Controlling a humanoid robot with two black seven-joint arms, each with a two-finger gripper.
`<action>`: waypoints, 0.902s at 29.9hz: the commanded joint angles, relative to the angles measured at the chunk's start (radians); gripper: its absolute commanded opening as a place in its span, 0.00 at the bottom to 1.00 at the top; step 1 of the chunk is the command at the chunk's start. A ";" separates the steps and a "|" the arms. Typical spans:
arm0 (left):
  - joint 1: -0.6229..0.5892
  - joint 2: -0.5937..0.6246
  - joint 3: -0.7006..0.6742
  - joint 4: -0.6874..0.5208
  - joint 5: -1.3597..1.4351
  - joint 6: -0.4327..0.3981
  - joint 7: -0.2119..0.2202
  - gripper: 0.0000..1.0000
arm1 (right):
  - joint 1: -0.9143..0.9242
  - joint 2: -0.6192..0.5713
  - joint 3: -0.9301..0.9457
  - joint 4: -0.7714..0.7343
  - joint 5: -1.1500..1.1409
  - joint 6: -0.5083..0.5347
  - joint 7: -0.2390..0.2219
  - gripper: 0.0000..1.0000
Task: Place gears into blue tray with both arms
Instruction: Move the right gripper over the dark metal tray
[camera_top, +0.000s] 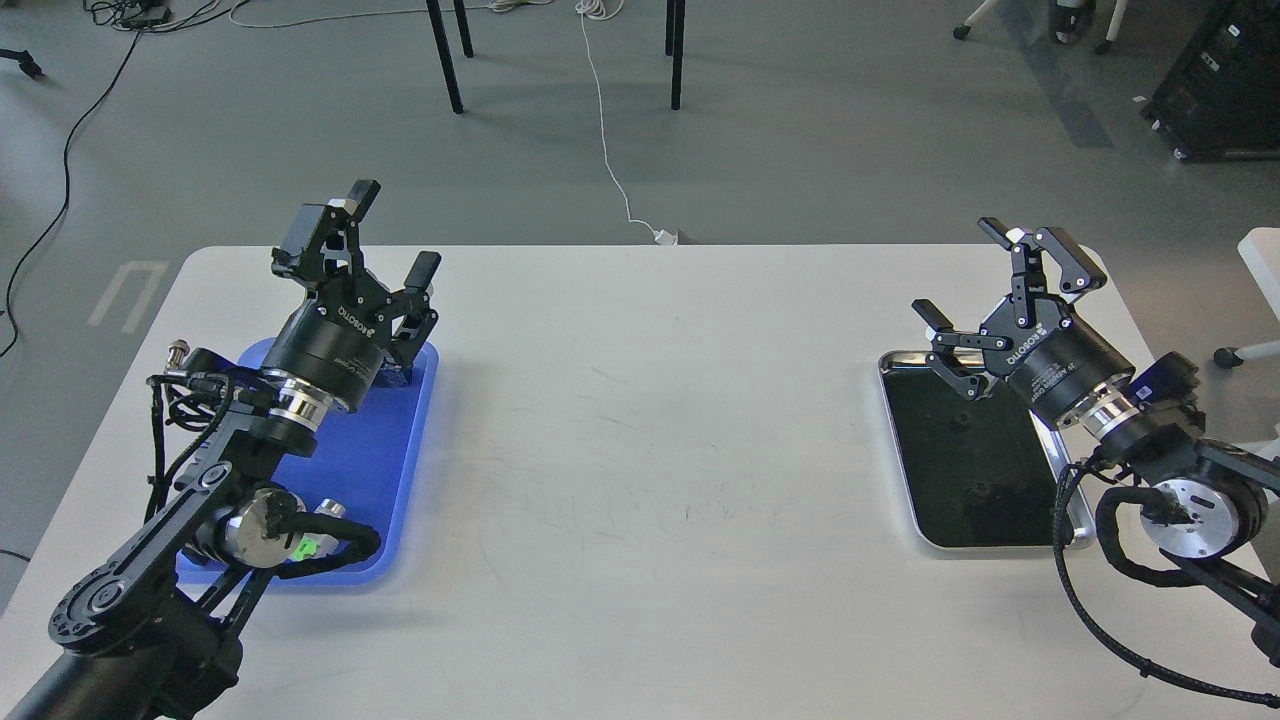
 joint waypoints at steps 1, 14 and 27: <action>0.001 -0.016 0.011 0.000 0.006 0.001 0.000 0.98 | 0.002 -0.006 0.001 0.001 0.003 -0.008 0.000 0.99; -0.059 -0.010 0.015 0.075 0.003 -0.008 0.007 0.98 | 0.066 -0.084 -0.021 0.003 -0.113 0.010 0.000 0.99; -0.075 -0.022 0.045 0.091 0.009 0.002 -0.003 0.98 | 0.707 -0.329 -0.533 -0.041 -1.171 0.154 0.000 0.99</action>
